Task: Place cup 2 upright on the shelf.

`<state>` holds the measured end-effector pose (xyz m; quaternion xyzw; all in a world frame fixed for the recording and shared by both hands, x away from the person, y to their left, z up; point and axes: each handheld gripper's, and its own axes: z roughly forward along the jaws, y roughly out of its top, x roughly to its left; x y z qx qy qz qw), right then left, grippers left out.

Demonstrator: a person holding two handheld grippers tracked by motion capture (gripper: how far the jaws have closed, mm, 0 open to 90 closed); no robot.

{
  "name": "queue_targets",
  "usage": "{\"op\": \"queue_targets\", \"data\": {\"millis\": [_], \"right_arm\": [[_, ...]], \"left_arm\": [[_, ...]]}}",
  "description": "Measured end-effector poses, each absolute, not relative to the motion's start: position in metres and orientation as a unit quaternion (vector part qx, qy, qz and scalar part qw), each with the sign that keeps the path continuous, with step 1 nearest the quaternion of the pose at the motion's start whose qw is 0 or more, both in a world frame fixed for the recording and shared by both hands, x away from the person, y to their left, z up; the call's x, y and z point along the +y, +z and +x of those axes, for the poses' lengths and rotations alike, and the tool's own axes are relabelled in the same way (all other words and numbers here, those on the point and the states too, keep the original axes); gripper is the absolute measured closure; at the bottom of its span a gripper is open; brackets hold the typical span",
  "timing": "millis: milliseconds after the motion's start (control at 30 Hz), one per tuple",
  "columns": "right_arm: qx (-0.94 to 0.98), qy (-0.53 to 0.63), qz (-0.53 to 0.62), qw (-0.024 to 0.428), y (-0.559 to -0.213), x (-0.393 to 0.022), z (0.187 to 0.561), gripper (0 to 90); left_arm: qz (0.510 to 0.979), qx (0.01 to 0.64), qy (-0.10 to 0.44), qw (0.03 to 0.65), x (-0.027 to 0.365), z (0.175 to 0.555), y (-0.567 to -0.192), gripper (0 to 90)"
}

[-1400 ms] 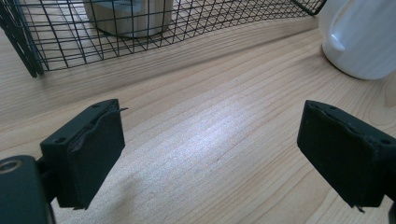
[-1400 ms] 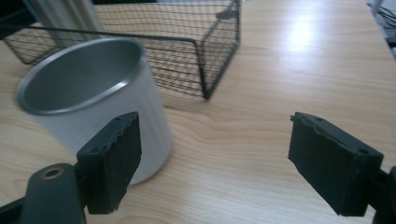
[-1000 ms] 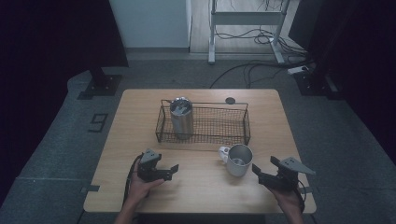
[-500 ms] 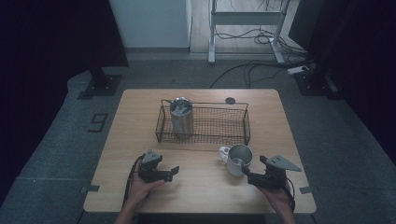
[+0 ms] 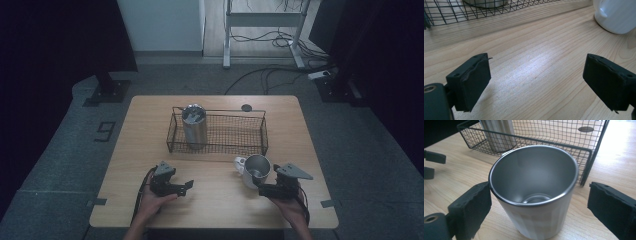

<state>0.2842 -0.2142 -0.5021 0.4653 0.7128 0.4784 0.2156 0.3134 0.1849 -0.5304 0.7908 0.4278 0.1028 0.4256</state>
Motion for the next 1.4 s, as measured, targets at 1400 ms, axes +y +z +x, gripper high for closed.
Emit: {"op": "queue_targets", "data": {"millis": [1400], "right_arm": [[0.743, 0.443, 0.438, 0.244, -0.513, -0.185, 0.312, 6.6]], "left_arm": [[0.782, 0.43, 0.116, 0.437, 0.185, 0.309, -0.528, 9.6]]}}
